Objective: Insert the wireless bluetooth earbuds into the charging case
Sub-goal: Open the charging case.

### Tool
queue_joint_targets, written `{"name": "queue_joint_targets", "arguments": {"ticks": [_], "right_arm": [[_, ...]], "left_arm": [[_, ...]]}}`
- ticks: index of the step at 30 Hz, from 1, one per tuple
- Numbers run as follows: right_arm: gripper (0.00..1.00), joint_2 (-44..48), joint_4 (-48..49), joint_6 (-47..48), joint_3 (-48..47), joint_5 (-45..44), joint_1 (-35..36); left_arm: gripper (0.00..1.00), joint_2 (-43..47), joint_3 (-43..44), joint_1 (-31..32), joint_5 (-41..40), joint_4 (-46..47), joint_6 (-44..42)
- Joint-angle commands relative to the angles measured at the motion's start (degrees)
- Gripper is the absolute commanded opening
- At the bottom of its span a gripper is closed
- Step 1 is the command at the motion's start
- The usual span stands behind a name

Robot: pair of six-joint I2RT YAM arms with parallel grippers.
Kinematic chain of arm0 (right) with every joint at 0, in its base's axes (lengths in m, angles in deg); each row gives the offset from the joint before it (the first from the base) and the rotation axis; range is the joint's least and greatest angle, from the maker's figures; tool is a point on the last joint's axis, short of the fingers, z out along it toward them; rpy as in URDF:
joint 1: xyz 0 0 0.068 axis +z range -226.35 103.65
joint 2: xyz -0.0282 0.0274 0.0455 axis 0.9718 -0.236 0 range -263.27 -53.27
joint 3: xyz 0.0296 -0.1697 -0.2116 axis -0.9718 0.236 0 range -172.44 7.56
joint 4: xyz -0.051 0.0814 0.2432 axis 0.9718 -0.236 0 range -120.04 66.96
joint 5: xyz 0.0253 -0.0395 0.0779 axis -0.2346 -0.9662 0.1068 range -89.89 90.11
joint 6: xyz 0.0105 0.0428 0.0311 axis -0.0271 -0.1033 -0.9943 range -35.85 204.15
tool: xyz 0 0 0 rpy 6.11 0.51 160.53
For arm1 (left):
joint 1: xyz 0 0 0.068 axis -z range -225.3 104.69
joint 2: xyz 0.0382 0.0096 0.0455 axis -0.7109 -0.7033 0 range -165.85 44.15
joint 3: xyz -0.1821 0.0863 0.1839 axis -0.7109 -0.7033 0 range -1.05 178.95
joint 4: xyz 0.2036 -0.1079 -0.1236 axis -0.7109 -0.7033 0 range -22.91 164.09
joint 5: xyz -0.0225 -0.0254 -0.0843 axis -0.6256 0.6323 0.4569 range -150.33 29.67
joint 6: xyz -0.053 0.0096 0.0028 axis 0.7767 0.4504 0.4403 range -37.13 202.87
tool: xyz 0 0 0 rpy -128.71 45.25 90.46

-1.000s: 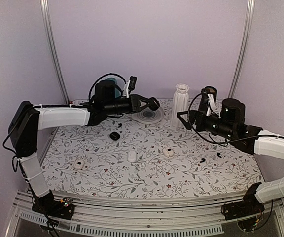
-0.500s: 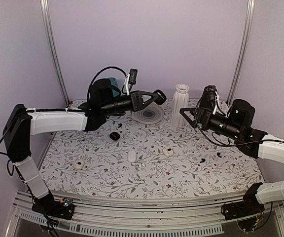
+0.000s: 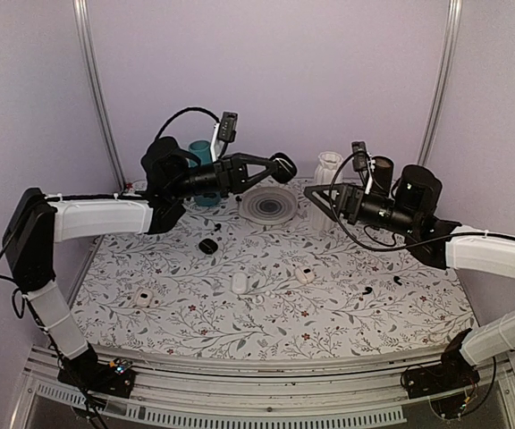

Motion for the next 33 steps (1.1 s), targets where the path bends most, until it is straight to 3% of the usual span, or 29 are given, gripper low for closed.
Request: {"name": "queue_joint_targets", "arguments": {"ticks": [1, 11, 17, 33], "right_arm": [[0.93, -2.1, 1.9, 1.2, -3.9, 0.0, 1.7], [0.9, -5.5, -0.9, 2.3, -8.0, -3.9, 2.2], [0.89, -6.1, -3.8, 2.8, -9.1, -7.5, 2.3], [0.88, -6.4, -8.9, 9.2, -11.7, -4.7, 3.2]], "left_arm": [[0.0, -2.7, -0.2, -0.9, 6.0, 7.7, 4.4], [0.0, -6.5, -1.4, -0.9, 6.9, 17.5, 13.2], [0.0, -5.9, -1.8, -1.0, 7.3, 17.2, 13.2], [0.0, -6.3, 0.0, -1.8, 5.9, 14.0, 16.1]]}}
